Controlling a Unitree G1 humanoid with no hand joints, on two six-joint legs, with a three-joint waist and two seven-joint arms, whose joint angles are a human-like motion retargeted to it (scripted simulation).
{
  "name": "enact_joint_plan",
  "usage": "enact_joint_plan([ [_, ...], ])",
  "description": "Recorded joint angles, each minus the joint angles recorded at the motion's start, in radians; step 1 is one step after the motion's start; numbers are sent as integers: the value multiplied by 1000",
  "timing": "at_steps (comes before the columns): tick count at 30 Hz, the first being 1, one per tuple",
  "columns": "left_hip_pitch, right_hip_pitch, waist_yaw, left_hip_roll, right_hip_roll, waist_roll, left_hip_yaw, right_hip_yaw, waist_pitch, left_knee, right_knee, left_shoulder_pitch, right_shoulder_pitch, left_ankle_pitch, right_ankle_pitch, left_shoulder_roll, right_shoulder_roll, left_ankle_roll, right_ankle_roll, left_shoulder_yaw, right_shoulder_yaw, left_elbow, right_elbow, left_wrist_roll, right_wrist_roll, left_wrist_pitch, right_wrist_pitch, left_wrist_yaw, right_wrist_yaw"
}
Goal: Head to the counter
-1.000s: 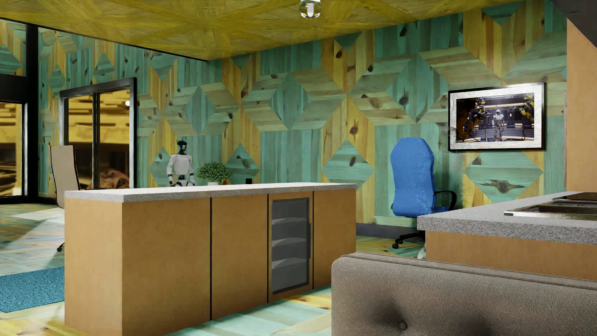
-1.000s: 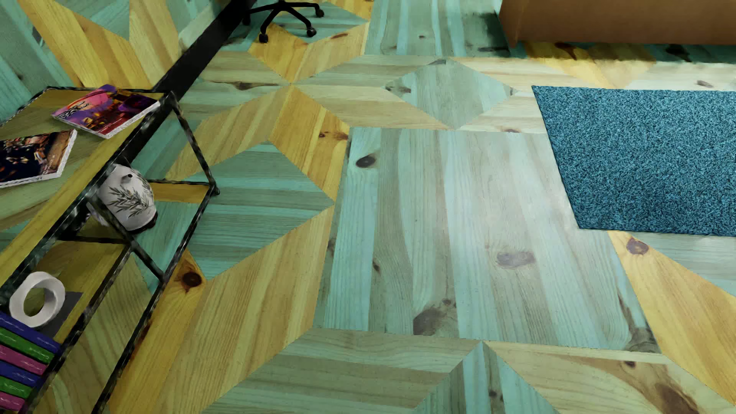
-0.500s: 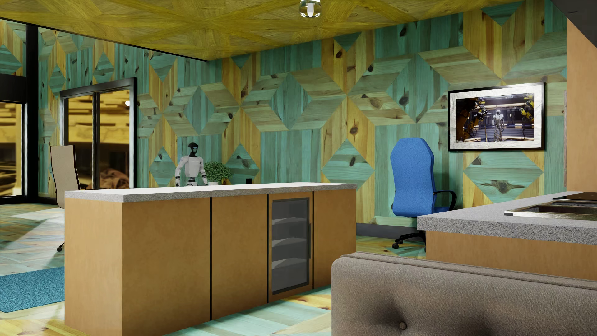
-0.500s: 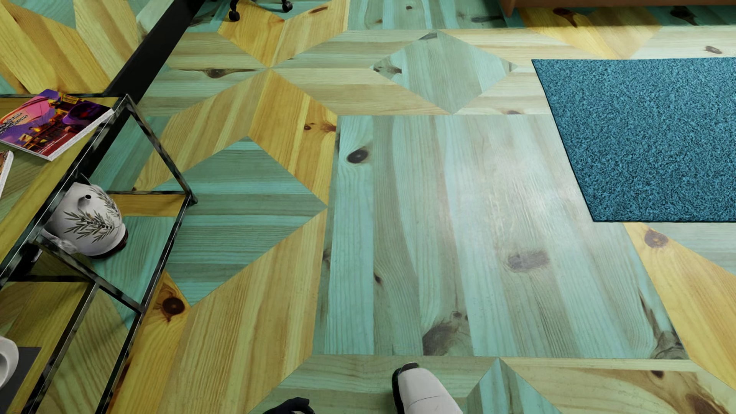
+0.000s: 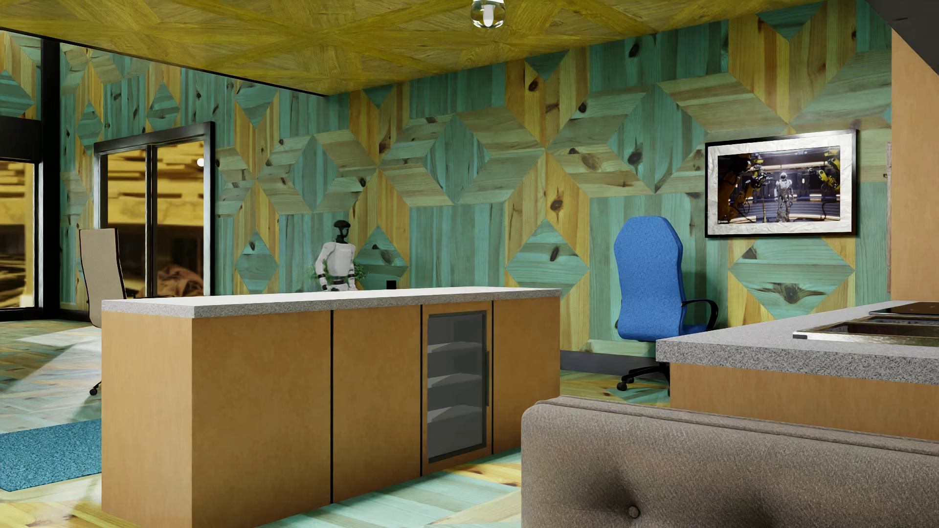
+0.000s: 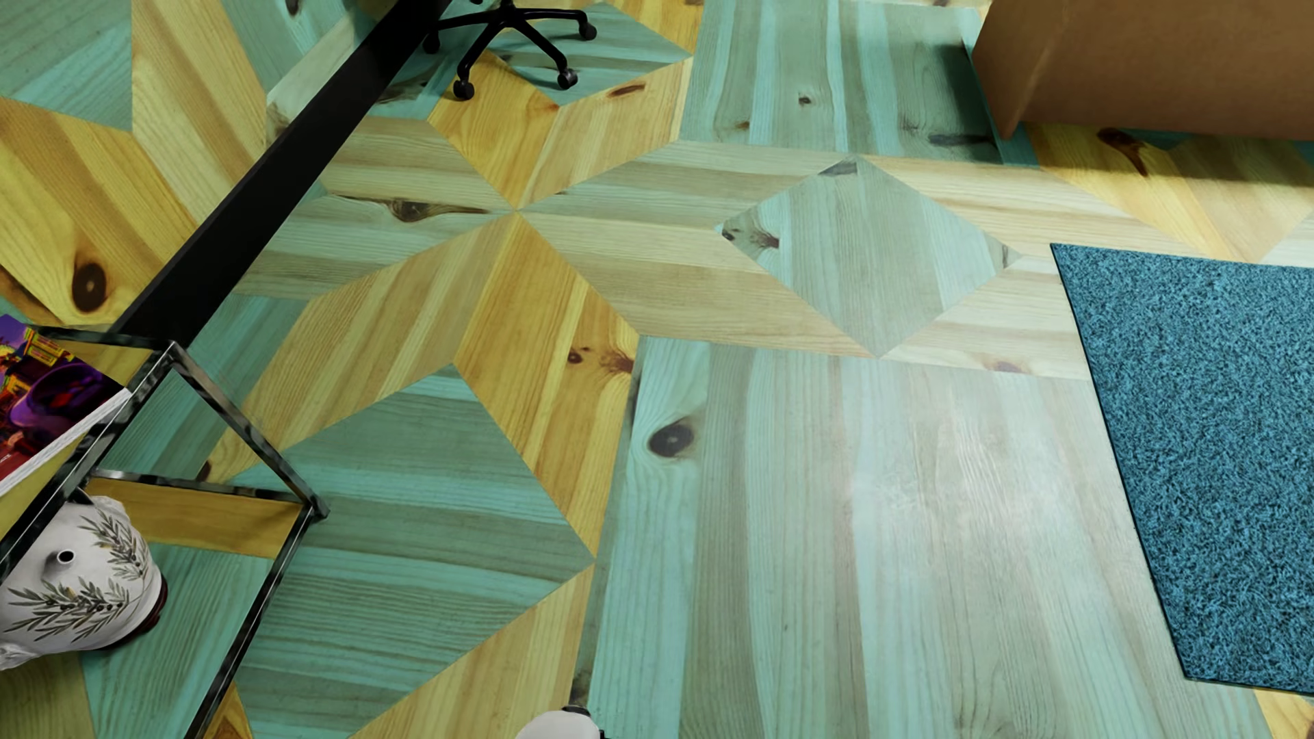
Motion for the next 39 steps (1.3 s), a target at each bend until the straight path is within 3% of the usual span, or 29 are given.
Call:
enact_joint_plan([
  [2,-73,122,54,15,-8,-3,0,0,-15,-230,-40,13,-35,-288,-49,4,-20,0,0,6,-10,-11,-49,0,0,0,0,0,0],
  [3,-92,163,79,30,-18,-10,0,0,-17,-235,-35,17,-54,-386,-60,6,-24,0,0,8,-12,-13,-55,0,0,0,0,0,0],
  [4,-112,191,104,38,-26,-14,0,0,-17,-211,-14,20,-64,-309,-46,4,-21,0,0,13,-24,-8,-49,0,0,0,0,0,0],
  [5,-148,214,129,23,-46,-22,0,0,-18,-174,32,25,-55,-129,6,2,-15,0,0,8,-41,1,-32,0,0,0,0,0,0],
  [6,-170,195,131,4,-75,-42,0,0,-29,-92,118,23,-44,16,122,-3,-2,0,0,7,-56,17,-7,0,0,0,0,0,0],
  [7,-153,155,101,-35,-100,-61,0,0,-40,-30,255,19,-28,62,276,-6,11,0,0,-4,-54,40,31,0,0,0,0,0,0],
  [8,-110,74,62,-75,-111,-62,0,0,-49,1,441,8,-9,45,390,-11,11,0,0,-17,-35,53,61,0,0,0,0,0,0],
  [9,-48,-38,25,-115,-131,-66,0,0,-55,1,633,-3,11,-1,390,-20,10,0,0,9,-23,61,68,0,0,0,0,0,0],
  [11,167,-223,-71,-135,-120,-41,0,0,-41,-82,811,-35,41,-150,171,-21,12,0,0,49,-8,51,85,0,0,0,0,0,0],
  [13,368,-385,-197,-108,-97,9,0,0,-38,-182,695,-70,69,-301,94,2,7,0,0,54,-9,-17,103,0,0,0,0,0,0],
  [15,561,-486,-289,-68,-101,37,0,0,-27,-276,408,-102,92,-460,121,34,-4,0,0,72,-18,-124,104,0,0,0,0,0,0],
  [17,689,-558,-336,-52,-124,35,0,0,-47,-313,70,-150,108,-591,193,54,1,0,0,118,-29,-179,111,0,0,0,0,0,0],
  [18,732,-585,-351,-43,-137,34,0,0,-62,-314,-144,-171,112,-616,319,60,1,0,0,128,-23,-198,122,0,0,0,0,0,0],
  [19,777,-607,-374,-23,-153,36,0,0,-67,-304,-212,-187,117,-606,376,59,1,0,0,140,-21,-200,135,0,0,0,0,0,0],
  [20,819,-630,-398,14,-155,43,0,0,-65,-277,17,-184,123,-559,216,53,4,0,0,170,-20,-208,149,0,0,0,0,0,0],
  [21,839,-656,-411,50,-145,52,0,0,-74,-216,127,-165,128,-464,182,42,10,0,0,190,-13,-206,174,0,0,0,0,0,0],
  [22,821,-672,-411,83,-117,70,0,0,-91,-104,234,-140,132,-302,219,20,14,0,0,190,-5,-166,210,0,0,0,0,0,0],
  [23,770,-650,-394,105,-73,87,0,0,-89,68,316,-121,128,-116,204,-5,17,0,0,194,-3,-109,243,0,0,0,0,0,0],
  [24,676,-588,-373,116,-22,94,0,0,-74,294,341,-100,122,-6,153,-11,22,0,0,192,-19,-73,243,0,0,0,0,0,0],
  [25,564,-500,-341,117,32,99,0,0,-56,507,316,-92,121,-19,112,-16,26,0,0,158,-34,-44,217,0,0,0,0,0,0],
  [27,352,-302,-225,47,44,59,0,0,-38,654,215,-66,100,-142,88,-36,24,0,0,133,-35,-9,150,0,0,0,0,0,0],
  [30,107,-28,-72,-10,27,12,0,0,-37,227,39,3,73,-9,69,-39,5,0,0,79,-65,30,6,0,0,0,0,0,0],
  [31,70,60,-24,-9,11,1,0,0,-35,23,1,26,58,-16,45,-36,0,0,0,75,-76,33,-31,0,0,0,0,0,0],
  [32,21,113,4,9,14,8,0,0,-45,-145,-18,37,31,-140,14,-35,-10,0,0,70,-90,33,-59,0,0,0,0,0,0],
  [34,-47,190,58,53,-5,13,0,0,-57,-261,2,55,-15,-517,-18,-29,-22,0,0,49,-125,31,-82,0,0,0,0,0,0],
  [35,-70,231,85,63,-29,4,0,0,-54,-254,26,67,-25,-485,14,-23,-19,0,0,40,-143,28,-73,0,0,0,0,0,0],
  [37,-122,244,94,13,-101,-38,0,0,-69,-136,173,80,-3,-105,240,-21,-3,0,0,35,-170,47,-31,0,0,0,0,0,0],
  [38,-121,182,73,-33,-133,-69,0,0,-78,-60,334,76,14,3,399,-20,4,0,0,41,-151,69,13,0,0,0,0,0,0],
  [39,-89,79,43,-75,-146,-90,0,0,-81,-9,538,61,31,7,474,-14,4,0,0,61,-115,89,53,0,0,0,0,0,0],
])
